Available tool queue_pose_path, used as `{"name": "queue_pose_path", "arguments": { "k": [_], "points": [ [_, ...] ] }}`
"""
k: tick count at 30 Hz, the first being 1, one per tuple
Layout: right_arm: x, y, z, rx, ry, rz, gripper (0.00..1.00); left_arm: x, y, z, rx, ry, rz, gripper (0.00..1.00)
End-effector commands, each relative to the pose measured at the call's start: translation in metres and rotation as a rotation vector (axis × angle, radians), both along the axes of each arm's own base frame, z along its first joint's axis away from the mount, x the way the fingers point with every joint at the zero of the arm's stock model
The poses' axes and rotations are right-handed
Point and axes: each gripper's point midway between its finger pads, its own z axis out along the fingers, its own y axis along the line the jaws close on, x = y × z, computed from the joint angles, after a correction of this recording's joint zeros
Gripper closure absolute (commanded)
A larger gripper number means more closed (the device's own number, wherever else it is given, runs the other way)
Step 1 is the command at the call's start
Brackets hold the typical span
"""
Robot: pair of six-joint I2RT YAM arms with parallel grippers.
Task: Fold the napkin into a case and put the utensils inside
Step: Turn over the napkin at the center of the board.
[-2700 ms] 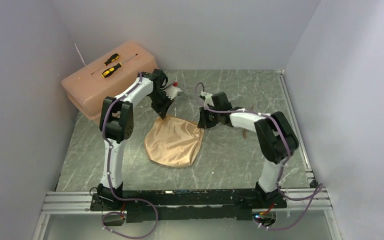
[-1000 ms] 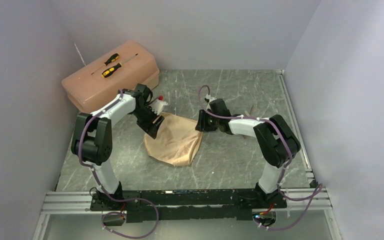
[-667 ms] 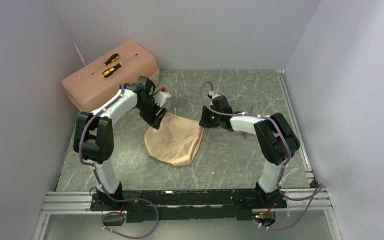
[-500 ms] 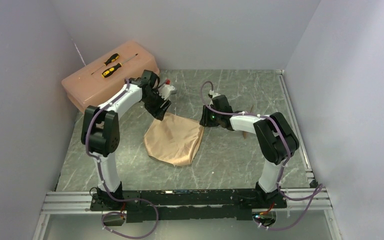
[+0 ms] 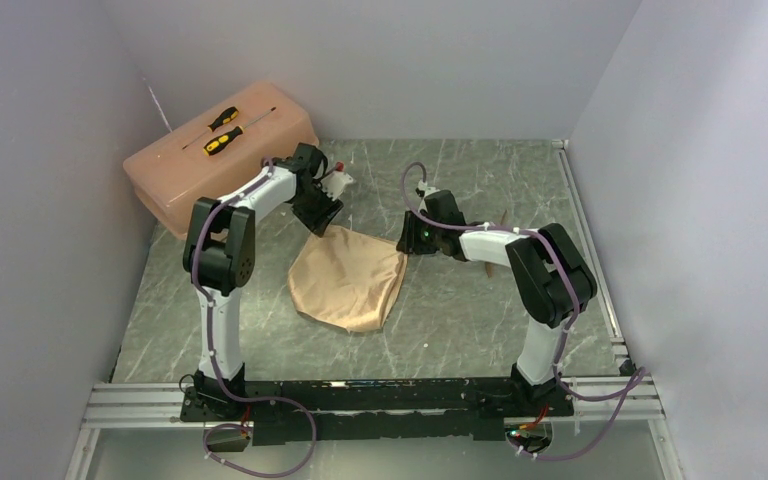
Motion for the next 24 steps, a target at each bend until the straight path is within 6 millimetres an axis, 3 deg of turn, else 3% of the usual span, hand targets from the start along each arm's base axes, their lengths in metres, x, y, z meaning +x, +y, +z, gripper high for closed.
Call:
{"name": "queue_pose_path", "arguments": {
  "k": [1, 10, 16, 20, 23, 24],
  "points": [
    [-0.003, 0.007, 0.012, 0.073, -0.016, 0.007, 0.59, 0.026, -0.008, 0.006, -0.019, -0.065, 0.047, 0.45],
    [-0.003, 0.004, 0.022, 0.069, -0.039, 0.001, 0.6, 0.02, -0.012, -0.006, -0.033, 0.026, 0.144, 0.5],
    [0.004, -0.015, 0.045, -0.014, -0.117, -0.056, 0.46, 0.019, -0.006, -0.014, -0.003, 0.029, 0.167, 0.53],
    [-0.004, -0.01, 0.063, 0.036, -0.16, -0.039, 0.41, 0.015, -0.011, -0.015, -0.024, 0.064, 0.202, 0.53],
    [-0.01, -0.007, 0.065, 0.016, -0.165, -0.046, 0.4, 0.013, -0.01, -0.01, -0.032, 0.065, 0.241, 0.41],
    [-0.011, -0.006, 0.065, 0.008, -0.164, -0.047, 0.4, 0.012, -0.01, -0.006, -0.031, 0.065, 0.247, 0.27]
  ]
}}
